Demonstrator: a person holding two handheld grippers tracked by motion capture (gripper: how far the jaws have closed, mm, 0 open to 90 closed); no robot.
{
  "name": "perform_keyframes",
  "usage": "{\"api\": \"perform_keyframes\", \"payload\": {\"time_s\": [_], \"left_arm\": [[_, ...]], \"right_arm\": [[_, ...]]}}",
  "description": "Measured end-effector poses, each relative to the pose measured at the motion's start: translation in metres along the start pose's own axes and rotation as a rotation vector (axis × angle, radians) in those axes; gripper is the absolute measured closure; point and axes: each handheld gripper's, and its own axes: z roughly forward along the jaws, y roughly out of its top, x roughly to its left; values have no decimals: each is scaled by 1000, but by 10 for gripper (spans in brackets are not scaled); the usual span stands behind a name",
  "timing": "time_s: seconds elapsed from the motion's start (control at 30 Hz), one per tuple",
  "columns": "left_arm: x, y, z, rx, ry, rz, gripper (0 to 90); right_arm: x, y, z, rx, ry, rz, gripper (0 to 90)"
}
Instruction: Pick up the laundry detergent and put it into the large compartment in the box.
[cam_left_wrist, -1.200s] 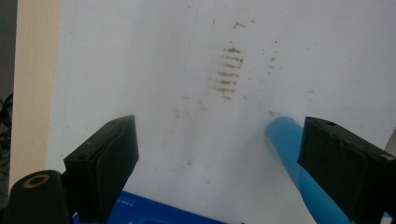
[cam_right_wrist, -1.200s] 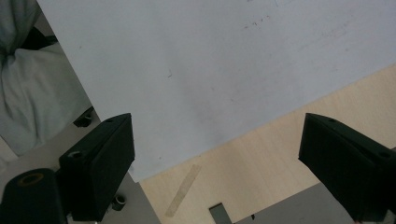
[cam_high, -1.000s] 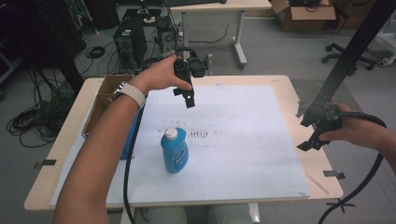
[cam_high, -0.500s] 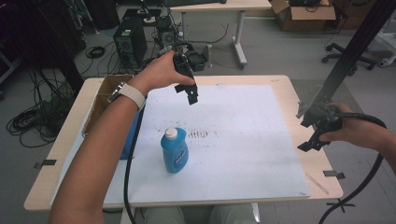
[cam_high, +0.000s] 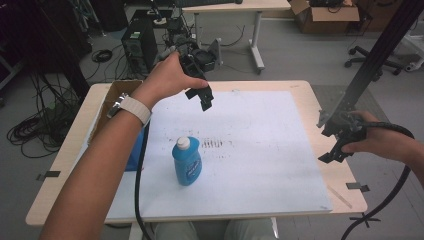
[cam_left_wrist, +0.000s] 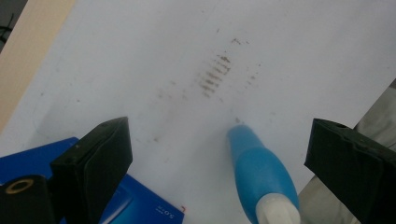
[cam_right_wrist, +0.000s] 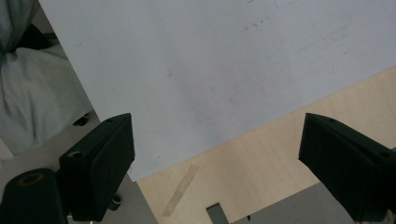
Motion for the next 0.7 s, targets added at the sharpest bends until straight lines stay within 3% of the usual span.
{"api": "perform_keyframes", "payload": {"time_s": [0.27, 0.43, 0.7], "left_arm": [[-8, -6, -3, -4, -3, -41, 77], [-12, -12, -8, -18, 11, -92, 77], [-17, -20, -12, -38, -1, -161, 77]], "right_arm": [[1, 1, 1, -3, -1, -5, 105], [1, 2, 1, -3, 1, -6, 105], [2, 2, 3, -4, 3, -7, 105]]}}
